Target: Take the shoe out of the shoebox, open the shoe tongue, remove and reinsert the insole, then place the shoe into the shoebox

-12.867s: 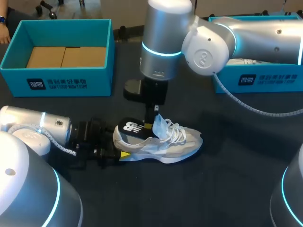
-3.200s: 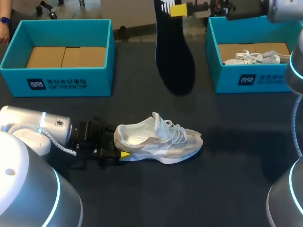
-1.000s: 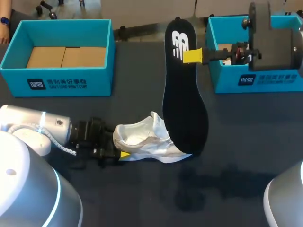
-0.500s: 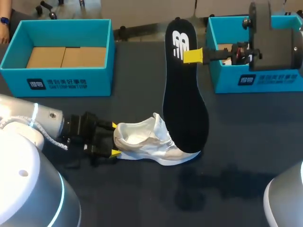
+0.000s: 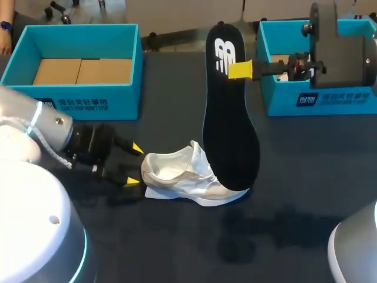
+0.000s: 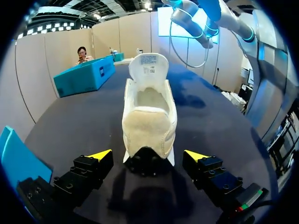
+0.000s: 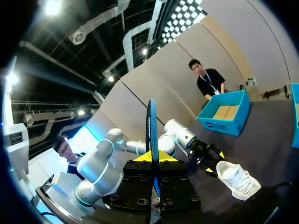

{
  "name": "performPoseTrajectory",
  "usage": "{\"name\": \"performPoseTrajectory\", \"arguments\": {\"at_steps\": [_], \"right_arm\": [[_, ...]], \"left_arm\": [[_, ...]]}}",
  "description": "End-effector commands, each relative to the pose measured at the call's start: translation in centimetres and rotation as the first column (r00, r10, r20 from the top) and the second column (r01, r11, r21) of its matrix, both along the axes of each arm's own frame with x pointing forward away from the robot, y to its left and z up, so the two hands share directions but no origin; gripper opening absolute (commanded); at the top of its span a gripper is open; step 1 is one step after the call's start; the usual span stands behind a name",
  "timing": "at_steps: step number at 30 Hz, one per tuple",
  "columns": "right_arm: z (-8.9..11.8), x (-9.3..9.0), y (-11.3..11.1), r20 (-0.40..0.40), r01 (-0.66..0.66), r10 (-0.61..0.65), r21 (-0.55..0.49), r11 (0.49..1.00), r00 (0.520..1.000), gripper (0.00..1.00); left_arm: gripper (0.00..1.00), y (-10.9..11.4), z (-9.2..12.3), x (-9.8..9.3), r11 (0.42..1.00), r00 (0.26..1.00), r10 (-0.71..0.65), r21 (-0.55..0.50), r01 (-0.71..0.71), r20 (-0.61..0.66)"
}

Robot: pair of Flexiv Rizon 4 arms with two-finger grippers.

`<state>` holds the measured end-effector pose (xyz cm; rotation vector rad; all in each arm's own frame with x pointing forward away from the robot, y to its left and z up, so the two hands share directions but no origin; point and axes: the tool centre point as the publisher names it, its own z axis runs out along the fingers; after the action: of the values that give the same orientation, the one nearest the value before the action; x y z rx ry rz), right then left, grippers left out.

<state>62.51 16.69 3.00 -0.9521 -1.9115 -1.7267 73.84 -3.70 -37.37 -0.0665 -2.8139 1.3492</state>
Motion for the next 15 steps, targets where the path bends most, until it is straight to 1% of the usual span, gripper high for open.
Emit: {"name": "performPoseTrajectory", "arguments": {"at_steps": [1,6,8,10,11,12,14,15], "right_arm": [[-0.06,0.12,0.37,-0.002,0.002,-0.002,-0.001,1.0,1.0,0.0],[-0.06,0.12,0.37,-0.002,0.002,-0.002,-0.001,1.0,1.0,0.0],[-0.06,0.12,0.37,-0.002,0.002,-0.002,-0.001,1.0,1.0,0.0],[-0.06,0.12,0.37,-0.002,0.002,-0.002,-0.001,1.0,1.0,0.0],[-0.06,0.12,0.37,-0.002,0.002,-0.002,-0.001,1.0,1.0,0.0],[-0.06,0.12,0.37,-0.002,0.002,-0.002,-0.001,1.0,1.0,0.0],[-0.06,0.12,0.37,-0.002,0.002,-0.002,-0.001,1.0,1.0,0.0],[-0.06,0.12,0.37,-0.002,0.002,-0.002,-0.001,1.0,1.0,0.0]], "left_arm": [[1.0,0.46,0.31,0.23,1.0,1.0,-0.01,0.0,0.01,-0.007],[1.0,0.46,0.31,0.23,1.0,1.0,-0.01,0.0,0.01,-0.007],[1.0,0.13,0.4,0.27,1.0,0.999,0.009,0.009,-0.009,-0.038],[1.0,0.05,0.51,0.28,0.999,0.999,0.02,0.049,-0.018,-0.033],[1.0,0.07,0.59,0.32,0.999,0.999,0.024,0.047,-0.023,-0.033],[1.0,0.17,0.67,0.41,0.996,0.999,0.035,0.083,-0.032,-0.034],[1.0,0.32,0.9,0.67,0.993,0.998,0.055,0.108,-0.051,-0.036],[1.0,0.39,0.98,0.85,0.987,0.996,0.079,0.141,-0.075,-0.028]]}}
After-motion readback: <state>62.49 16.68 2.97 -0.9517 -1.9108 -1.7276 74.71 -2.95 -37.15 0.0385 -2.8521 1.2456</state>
